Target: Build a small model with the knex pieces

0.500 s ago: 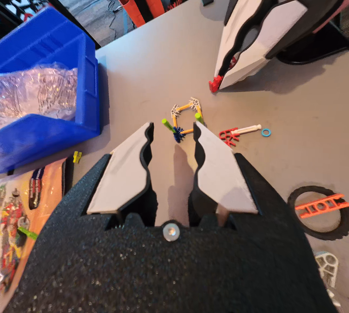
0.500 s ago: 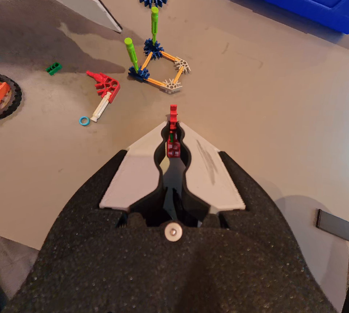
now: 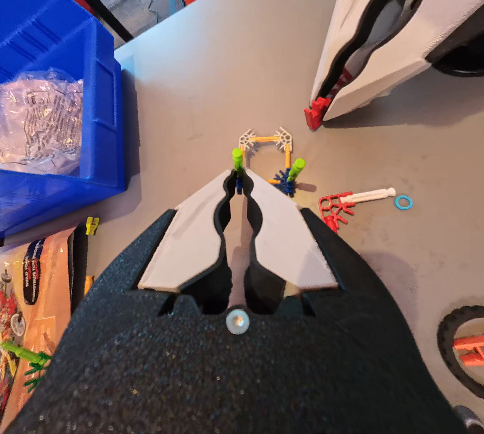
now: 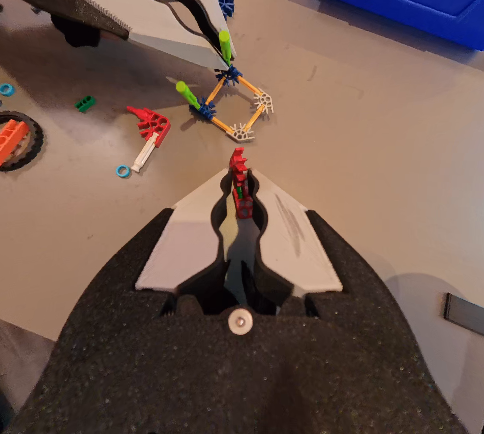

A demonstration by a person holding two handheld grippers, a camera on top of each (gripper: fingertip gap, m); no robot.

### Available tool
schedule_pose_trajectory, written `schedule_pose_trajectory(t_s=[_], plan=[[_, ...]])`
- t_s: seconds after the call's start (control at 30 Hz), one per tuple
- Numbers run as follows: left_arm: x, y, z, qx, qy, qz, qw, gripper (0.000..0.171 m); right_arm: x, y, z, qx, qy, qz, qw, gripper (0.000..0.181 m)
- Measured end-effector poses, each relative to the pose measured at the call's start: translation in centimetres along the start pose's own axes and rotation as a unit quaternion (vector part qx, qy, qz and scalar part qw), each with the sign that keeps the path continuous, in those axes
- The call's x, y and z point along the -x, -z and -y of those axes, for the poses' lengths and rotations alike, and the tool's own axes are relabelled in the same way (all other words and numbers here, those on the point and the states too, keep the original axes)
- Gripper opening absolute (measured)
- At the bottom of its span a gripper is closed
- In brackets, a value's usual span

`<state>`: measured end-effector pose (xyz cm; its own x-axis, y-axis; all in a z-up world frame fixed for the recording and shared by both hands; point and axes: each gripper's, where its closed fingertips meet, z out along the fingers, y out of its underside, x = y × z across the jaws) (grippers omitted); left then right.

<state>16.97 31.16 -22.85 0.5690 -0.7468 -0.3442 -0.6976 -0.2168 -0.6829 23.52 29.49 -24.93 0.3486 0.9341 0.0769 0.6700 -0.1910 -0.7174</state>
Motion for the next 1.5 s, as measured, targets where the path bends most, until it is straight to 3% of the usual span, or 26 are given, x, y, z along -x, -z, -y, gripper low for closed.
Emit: schedule_pose_trajectory(t_s=[0.23,0.47,0.6,0.83,0.97,1.1,1.23,1.3,1.4,1.5], plan=[[0.6,0.6,1.5,-0.018,-0.023,0.039,0.999,0.001,-0.7,1.6,0.6,-0.046,-0.037,0.012,0.998,0.016],[0.6,1.6,3.2,-0.020,-0.044,0.053,0.997,0.001,-3.2,6.9,2.7,-0.104,-0.070,-0.006,0.992,0.017],[0.8,2.5,5.1,-0.056,-0.032,0.061,0.996,0.001,-2.8,8.3,3.5,-0.113,-0.079,0.028,0.990,0.022],[0.5,2.2,6.2,-0.062,-0.030,0.075,0.995,0.001,0.3,5.9,2.2,-0.063,-0.018,0.045,0.997,0.028],[0.6,0.6,3.7,-0.017,0.011,0.050,0.999,0.001,-0.5,3.6,-0.2,0.021,0.015,-0.010,1.000,0.029],[1.2,-0.5,1.6,0.000,0.050,0.047,0.998,0.001,-0.8,1.8,-1.3,0.061,-0.008,-0.010,0.998,0.028],[1.3,-0.9,0.9,0.012,0.070,0.041,0.997,0.002,-1.2,1.1,-1.2,0.053,-0.003,-0.020,0.998,0.016],[1.3,-0.9,0.8,0.011,0.068,0.044,0.997,0.021,-1.3,1.1,-1.1,0.046,0.016,-0.030,0.998,0.013],[1.3,0.4,2.4,-0.021,0.056,0.043,0.997,0.034,-0.7,1.1,-1.1,0.031,0.042,-0.026,0.998,0.011],[-0.2,1.5,4.4,-0.036,0.019,0.019,0.999,0.034,-0.3,1.3,-1.1,0.022,0.083,-0.037,0.996,0.007]])
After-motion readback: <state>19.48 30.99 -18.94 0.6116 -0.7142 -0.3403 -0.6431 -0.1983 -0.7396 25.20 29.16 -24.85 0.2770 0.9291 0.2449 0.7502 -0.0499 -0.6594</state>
